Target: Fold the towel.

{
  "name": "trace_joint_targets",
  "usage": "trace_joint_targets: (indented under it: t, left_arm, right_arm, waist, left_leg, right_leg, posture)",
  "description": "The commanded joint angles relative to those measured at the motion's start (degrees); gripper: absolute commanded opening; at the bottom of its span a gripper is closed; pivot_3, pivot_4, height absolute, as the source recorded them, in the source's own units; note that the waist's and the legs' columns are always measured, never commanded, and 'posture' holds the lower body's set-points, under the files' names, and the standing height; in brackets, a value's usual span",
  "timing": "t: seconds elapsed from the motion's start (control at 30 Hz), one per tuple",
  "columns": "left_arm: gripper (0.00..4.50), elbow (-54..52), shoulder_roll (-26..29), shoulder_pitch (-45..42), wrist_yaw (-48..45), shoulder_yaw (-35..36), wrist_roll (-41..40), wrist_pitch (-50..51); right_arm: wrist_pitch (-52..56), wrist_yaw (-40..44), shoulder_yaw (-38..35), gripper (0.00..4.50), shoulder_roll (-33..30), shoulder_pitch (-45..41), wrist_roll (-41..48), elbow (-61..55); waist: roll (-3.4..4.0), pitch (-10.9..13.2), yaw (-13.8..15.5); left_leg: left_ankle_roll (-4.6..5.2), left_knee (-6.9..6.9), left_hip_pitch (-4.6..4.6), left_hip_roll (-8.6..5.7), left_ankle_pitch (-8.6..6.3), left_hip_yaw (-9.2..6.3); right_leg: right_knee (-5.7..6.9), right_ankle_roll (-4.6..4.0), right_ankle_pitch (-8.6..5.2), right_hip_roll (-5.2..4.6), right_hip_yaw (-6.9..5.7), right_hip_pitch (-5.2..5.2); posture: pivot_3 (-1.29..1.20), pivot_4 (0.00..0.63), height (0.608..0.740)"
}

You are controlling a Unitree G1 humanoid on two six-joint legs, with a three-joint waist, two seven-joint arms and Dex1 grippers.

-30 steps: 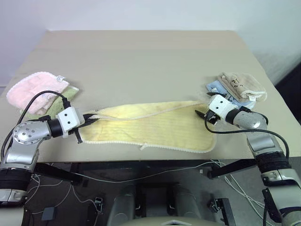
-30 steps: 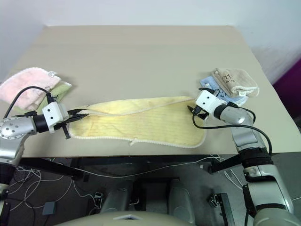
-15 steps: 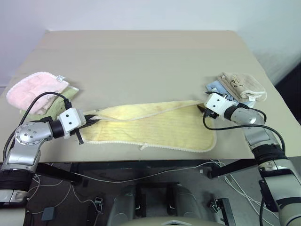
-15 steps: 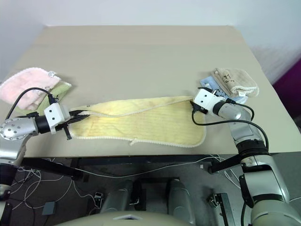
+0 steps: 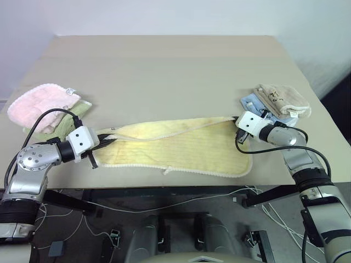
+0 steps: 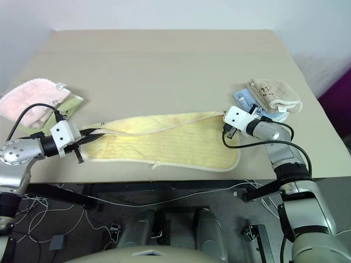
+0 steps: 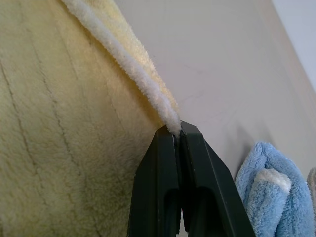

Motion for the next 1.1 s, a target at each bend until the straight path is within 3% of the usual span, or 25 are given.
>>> trace_joint_targets:
  t: [0.03, 0.17, 0.47, 0.6, 0.7, 0.87, 0.97, 1.1]
  left_arm:
    - [0.0, 0.5, -1.0, -2.5, 1.6, 3.7, -2.9, 3.0]
    - [0.0, 4.1, -2.7, -7.3, 3.7, 4.6, -2.8, 6.1]
    - [0.0, 27.5, -7.8, -33.6, 13.3, 4.2, 1.5, 9.2]
    - [0.0, 35.2, -6.3, -44.0, 15.7, 6.0, 1.7, 8.3]
    - [0.0, 37.0, -3.5, -47.4, 14.6, 7.8, 0.9, 8.3]
    - [0.0, 30.4, 0.5, -42.0, 5.7, 10.4, -3.4, 12.2]
    - [0.0, 14.1, 2.6, -28.0, -3.7, 14.1, -12.3, 22.2]
    - [0.0, -3.6, 5.3, -9.9, -7.9, 19.1, -19.6, 32.6]
  right_arm:
    - [-0.7, 0.2, -2.8, 0.01, -1.9, -2.2, 1.8, -3.3]
    - [0.2, 1.0, -3.5, 0.01, -2.6, -5.9, 2.7, -2.8]
    - [-3.5, -4.2, -2.3, 0.01, -2.5, -28.2, -1.1, 17.4]
    - [-6.3, -3.0, -2.9, 0.01, -3.2, -34.6, -0.4, 20.9]
    - [-7.5, 0.7, -4.1, 0.01, -4.4, -34.8, 1.9, 18.9]
    - [-5.2, 13.4, -6.5, 0.01, -7.6, -25.4, 9.9, 6.7]
    - [2.1, 22.0, -8.6, 0.01, -11.1, -13.4, 17.1, -6.8]
    - [11.2, 26.7, -11.3, 0.01, -14.5, -1.2, 23.5, -21.0]
  waist:
    - [0.0, 0.0, 0.1]
    - [0.01, 0.0, 0.0]
    - [-0.01, 0.0, 0.1]
    - [-0.02, 0.0, -0.3]
    - [-0.02, 0.0, -0.7]
    - [-0.01, 0.0, -1.3]
    - [0.0, 0.0, -1.3]
    - [0.02, 0.1, -1.3]
  left_leg:
    - [0.0, 0.0, 0.0, 0.0, 0.0, 0.0]
    - [0.0, 0.01, 0.0, -0.01, 0.0, 0.0]
    - [0.0, 0.07, -0.05, -0.05, 0.02, 0.12]
    - [0.01, 0.01, -0.07, -0.05, 0.02, 0.18]
    - [0.01, -0.02, -0.08, -0.04, 0.02, 0.24]
    - [0.01, -0.03, -0.07, -0.04, 0.02, 0.23]
    - [0.03, -0.04, -0.03, -0.04, 0.01, 0.17]
    - [0.06, 0.07, -0.06, -0.03, -0.02, -0.03]
  right_leg:
    - [0.0, 0.0, 0.0, 0.0, 0.0, 0.0]
    - [0.02, 0.01, 0.0, 0.0, 0.0, 0.0]
    - [0.0, 0.04, -0.01, 0.01, -0.06, 0.04]
    - [0.06, 0.08, -0.03, 0.02, -0.04, 0.02]
    - [0.0, 0.12, -0.05, 0.03, -0.03, 0.01]
    - [-0.01, 0.18, -0.09, 0.02, -0.03, 0.05]
    - [-0.04, 0.2, -0.1, -0.02, -0.02, 0.12]
    - [0.1, 0.22, -0.12, -0.06, 0.05, 0.08]
  posture:
    - [0.0, 0.15, 0.74]
    - [0.0, 0.15, 0.74]
    - [0.0, 0.15, 0.74]
    - [0.0, 0.15, 0.74]
    - [0.0, 0.15, 0.74]
    - [0.0, 0.15, 0.74]
    - [0.0, 0.15, 0.74]
    - [0.0, 0.15, 0.74]
